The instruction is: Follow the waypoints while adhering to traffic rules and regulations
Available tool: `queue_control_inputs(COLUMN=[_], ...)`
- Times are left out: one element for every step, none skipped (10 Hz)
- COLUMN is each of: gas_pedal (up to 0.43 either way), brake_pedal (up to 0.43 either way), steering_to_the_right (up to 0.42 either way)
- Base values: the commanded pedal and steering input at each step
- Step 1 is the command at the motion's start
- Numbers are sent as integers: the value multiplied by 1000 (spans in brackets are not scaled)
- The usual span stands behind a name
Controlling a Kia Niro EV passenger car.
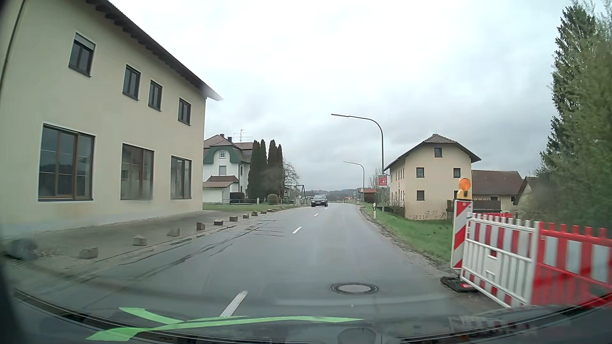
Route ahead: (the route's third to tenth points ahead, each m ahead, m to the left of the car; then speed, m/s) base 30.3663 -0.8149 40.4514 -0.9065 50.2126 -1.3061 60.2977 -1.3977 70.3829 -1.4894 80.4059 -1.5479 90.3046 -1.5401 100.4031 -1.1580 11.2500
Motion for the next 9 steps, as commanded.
queue_control_inputs(gas_pedal=[110, 98, 98, 98, 98, 98, 79, 59, 59], brake_pedal=[0, 0, 0, 0, 0, 0, 0, 0, 0], steering_to_the_right=[15, 15, 14, 12, 7, 5, 5, 5, 5])
